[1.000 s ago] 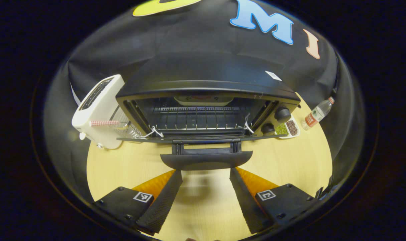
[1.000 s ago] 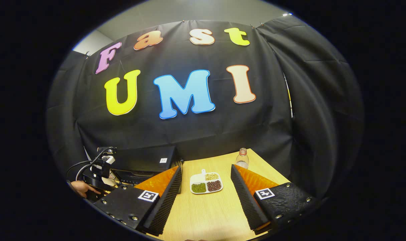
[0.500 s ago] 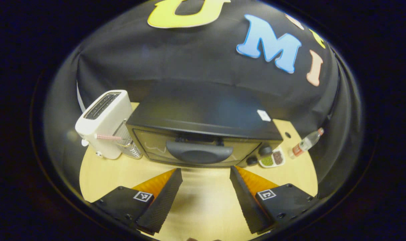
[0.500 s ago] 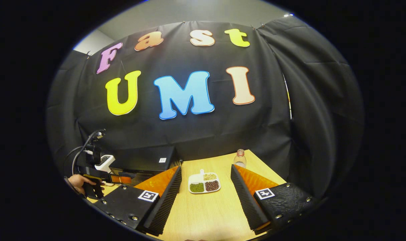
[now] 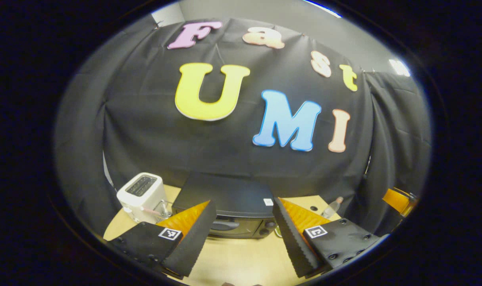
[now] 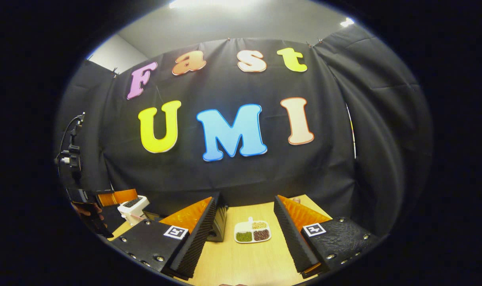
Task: Open the electric oven with the left hand, put the food in, and close the electric oven.
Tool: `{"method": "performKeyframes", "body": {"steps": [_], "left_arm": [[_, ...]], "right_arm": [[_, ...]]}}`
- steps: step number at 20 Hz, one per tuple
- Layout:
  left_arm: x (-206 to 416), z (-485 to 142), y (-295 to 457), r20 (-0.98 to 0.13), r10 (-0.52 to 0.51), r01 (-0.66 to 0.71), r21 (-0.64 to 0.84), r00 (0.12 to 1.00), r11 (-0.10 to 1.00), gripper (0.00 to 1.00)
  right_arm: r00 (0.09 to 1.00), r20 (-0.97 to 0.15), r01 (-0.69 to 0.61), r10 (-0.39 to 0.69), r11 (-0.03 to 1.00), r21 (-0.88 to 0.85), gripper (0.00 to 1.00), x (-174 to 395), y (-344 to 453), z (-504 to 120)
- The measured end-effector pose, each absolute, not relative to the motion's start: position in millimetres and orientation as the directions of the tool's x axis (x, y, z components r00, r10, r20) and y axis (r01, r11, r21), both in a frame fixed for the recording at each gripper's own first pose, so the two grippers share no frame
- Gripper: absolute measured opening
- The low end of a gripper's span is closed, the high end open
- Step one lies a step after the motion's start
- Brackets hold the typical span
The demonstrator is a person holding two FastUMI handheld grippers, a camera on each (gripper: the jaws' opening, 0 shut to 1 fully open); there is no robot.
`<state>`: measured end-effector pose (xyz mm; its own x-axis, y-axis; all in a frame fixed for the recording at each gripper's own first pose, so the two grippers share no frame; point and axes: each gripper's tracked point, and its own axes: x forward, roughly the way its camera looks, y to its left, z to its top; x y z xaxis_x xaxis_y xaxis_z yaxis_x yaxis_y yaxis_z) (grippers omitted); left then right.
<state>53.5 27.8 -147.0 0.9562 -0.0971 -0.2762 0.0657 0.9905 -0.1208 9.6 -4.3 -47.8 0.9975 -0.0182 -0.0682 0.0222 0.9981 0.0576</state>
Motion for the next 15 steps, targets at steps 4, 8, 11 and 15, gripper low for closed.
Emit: {"method": "performKeyframes", "body": {"steps": [4, 8, 11, 15], "left_arm": [[11, -73, 36, -0.089, -0.016, 0.018, 0.013, 0.996, 1.000, 1.00], [-24, -36, 22, -0.010, -0.018, 0.019, 0.058, 1.000, 0.998, 1.00], [-30, -29, 25, -0.001, -0.017, 0.017, 0.040, 1.000, 0.999, 1.00], [-33, -23, 31, 0.006, -0.020, 0.020, 0.021, 1.000, 1.000, 1.00]], "right_arm": [[0.999, -0.005, -0.032, 0.032, 0.999, 0.041, 0.91, 6, 12, -8], [0.998, 0.050, -0.048, 0.046, 0.998, 0.032, 0.97, -2, 26, 18], [0.997, 0.059, -0.055, 0.053, 0.998, 0.036, 0.97, -5, 32, 20], [0.998, 0.053, -0.045, 0.044, 0.998, 0.033, 0.97, -11, 37, 19]]}}
